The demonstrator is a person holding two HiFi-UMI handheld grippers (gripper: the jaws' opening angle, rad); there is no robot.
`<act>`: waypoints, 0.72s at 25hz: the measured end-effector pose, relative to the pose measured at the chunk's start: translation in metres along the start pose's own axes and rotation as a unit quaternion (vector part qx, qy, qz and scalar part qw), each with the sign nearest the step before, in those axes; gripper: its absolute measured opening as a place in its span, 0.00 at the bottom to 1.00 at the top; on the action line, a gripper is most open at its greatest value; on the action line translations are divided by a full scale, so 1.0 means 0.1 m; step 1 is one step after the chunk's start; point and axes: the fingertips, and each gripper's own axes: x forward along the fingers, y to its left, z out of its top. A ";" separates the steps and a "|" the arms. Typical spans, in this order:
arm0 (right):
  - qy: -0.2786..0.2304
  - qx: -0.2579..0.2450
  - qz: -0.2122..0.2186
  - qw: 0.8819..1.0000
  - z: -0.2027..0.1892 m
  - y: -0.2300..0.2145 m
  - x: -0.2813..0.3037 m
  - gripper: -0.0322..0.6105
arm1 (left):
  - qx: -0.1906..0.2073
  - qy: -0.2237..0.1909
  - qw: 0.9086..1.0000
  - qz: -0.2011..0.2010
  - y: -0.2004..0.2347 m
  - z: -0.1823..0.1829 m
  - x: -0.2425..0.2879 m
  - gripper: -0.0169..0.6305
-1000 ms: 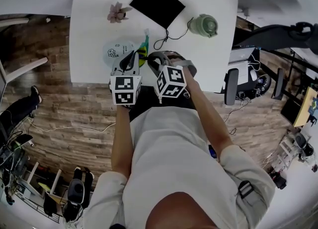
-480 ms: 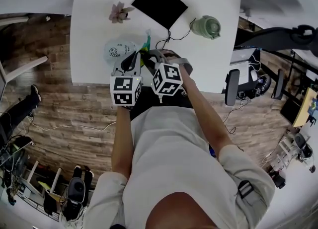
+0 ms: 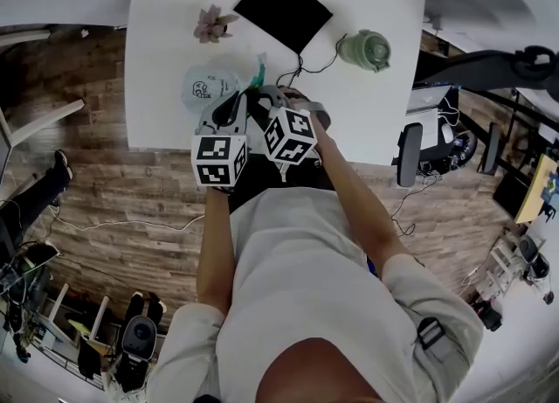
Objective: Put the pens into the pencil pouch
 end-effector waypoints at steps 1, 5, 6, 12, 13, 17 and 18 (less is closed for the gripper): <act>-0.002 0.002 -0.001 1.000 -0.01 0.00 0.02 0.15 | 0.000 0.001 1.000 -0.001 0.00 -0.01 0.01 0.03; -0.011 0.014 -0.009 1.000 -0.05 -0.01 0.06 0.15 | 0.004 0.008 1.000 -0.006 0.02 -0.06 0.04 0.04; -0.012 0.016 -0.012 1.000 -0.06 -0.02 0.07 0.15 | 0.005 0.011 1.000 -0.007 0.02 -0.08 0.05 0.04; -0.014 0.036 -0.029 0.999 -0.13 -0.03 0.11 0.16 | 0.020 0.024 0.999 -0.017 0.01 -0.16 0.10 0.04; -0.014 0.040 -0.030 0.999 -0.13 -0.04 0.11 0.17 | 0.023 0.026 0.999 -0.019 0.01 -0.17 0.10 0.04; -0.008 0.051 -0.038 0.998 -0.16 -0.06 0.10 0.21 | 0.035 0.034 0.998 -0.033 0.02 -0.22 0.13 0.04; -0.007 0.055 -0.041 0.998 -0.17 -0.07 0.09 0.22 | 0.038 0.035 0.998 -0.037 0.02 -0.22 0.14 0.04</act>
